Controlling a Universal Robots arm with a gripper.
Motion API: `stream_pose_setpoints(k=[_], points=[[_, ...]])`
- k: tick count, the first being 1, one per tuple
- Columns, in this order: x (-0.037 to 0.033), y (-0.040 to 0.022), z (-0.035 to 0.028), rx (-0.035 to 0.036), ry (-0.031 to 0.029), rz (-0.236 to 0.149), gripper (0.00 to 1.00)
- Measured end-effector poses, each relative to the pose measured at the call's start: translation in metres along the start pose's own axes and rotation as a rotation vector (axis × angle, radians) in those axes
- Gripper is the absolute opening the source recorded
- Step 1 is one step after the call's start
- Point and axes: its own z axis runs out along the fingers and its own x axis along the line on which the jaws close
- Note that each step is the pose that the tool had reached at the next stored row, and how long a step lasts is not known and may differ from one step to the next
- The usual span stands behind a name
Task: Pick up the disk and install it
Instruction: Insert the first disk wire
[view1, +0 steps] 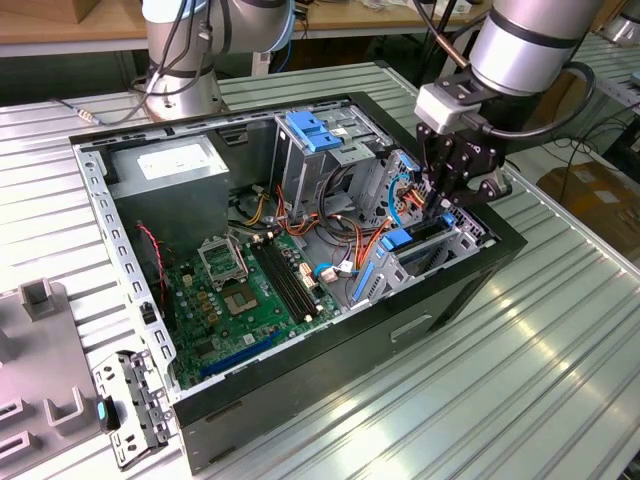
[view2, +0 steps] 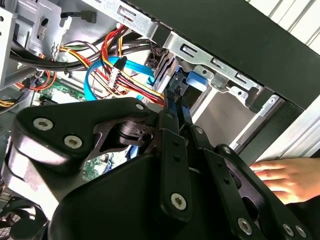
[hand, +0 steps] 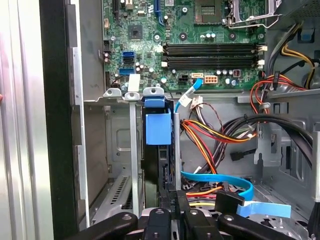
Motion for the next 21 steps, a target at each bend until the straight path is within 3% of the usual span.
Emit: stream_pose_setpoints(k=[21], points=[[0.0005, 0.0002, 0.0048, -0.0001, 0.0008, 0.015, 0.17]])
